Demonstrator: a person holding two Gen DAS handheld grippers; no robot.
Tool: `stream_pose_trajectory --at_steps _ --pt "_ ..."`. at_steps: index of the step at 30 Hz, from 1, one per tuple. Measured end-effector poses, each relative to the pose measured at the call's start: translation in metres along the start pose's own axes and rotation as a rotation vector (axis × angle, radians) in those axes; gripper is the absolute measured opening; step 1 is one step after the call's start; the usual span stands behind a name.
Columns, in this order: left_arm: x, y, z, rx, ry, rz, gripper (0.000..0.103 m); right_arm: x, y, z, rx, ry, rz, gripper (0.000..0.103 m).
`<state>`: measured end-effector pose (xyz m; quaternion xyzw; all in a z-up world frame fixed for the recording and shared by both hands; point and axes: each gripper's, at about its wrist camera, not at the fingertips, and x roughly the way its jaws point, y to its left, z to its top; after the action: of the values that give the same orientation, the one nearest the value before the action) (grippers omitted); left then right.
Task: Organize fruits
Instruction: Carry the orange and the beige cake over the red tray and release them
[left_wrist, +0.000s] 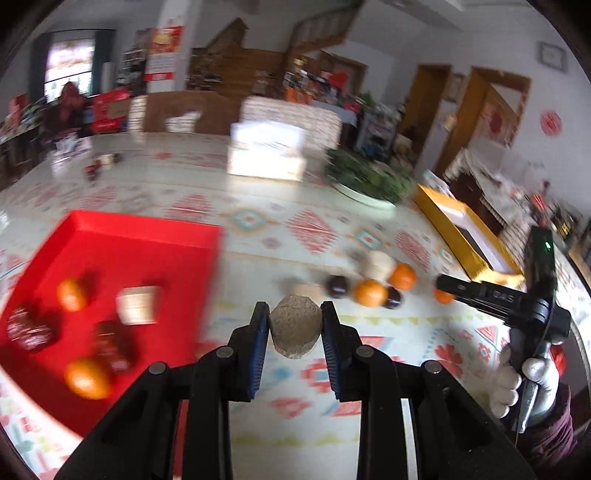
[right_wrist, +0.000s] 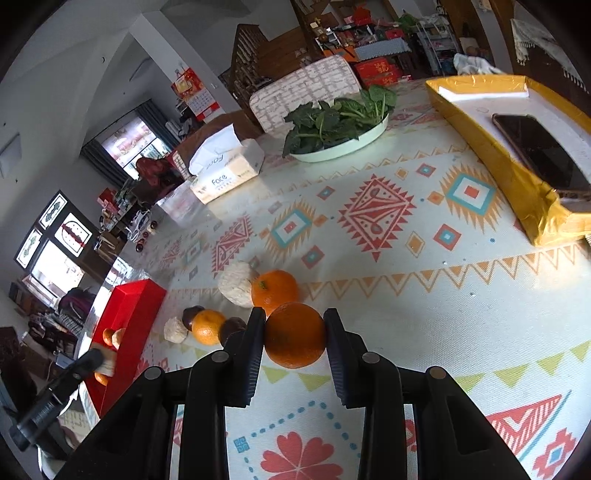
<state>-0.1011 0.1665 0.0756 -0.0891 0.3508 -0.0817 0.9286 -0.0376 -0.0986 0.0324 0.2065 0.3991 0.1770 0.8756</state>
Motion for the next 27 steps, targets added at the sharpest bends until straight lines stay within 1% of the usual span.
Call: stream_pose_trajectory --at_steps 2,3,5,6,10,13,16,21,25,27 --pt "-0.013 0.022 0.0 -0.029 -0.019 0.042 0.027 -0.005 0.009 -0.001 0.0 -0.009 0.008 0.035" --pt "-0.021 0.037 -0.001 -0.05 -0.028 0.073 0.027 -0.007 0.015 -0.003 0.003 -0.007 0.023 0.035" --pt "-0.027 0.057 -0.003 -0.082 -0.033 0.109 0.027 -0.007 0.033 -0.005 -0.007 0.008 0.055 0.035" --pt "-0.03 0.071 -0.005 -0.102 -0.034 0.135 0.027 -0.005 0.049 -0.007 -0.031 0.021 0.067 0.035" --pt "-0.033 0.105 -0.015 -0.173 -0.021 0.181 0.027 0.01 0.102 -0.013 -0.116 0.071 0.108 0.035" --pt "-0.034 0.12 -0.023 -0.199 -0.014 0.196 0.027 0.029 0.145 -0.021 -0.178 0.127 0.152 0.035" --pt "-0.037 0.13 -0.025 -0.21 -0.02 0.21 0.027 0.046 0.178 -0.031 -0.221 0.173 0.187 0.035" --pt "-0.04 0.156 -0.027 -0.259 -0.019 0.238 0.027 0.068 0.228 -0.047 -0.287 0.224 0.238 0.035" --pt "-0.042 0.174 -0.029 -0.314 -0.019 0.235 0.027 0.081 0.255 -0.058 -0.334 0.248 0.246 0.035" --pt "-0.044 0.18 -0.03 -0.336 -0.027 0.218 0.03 0.087 0.264 -0.063 -0.354 0.259 0.243 0.035"
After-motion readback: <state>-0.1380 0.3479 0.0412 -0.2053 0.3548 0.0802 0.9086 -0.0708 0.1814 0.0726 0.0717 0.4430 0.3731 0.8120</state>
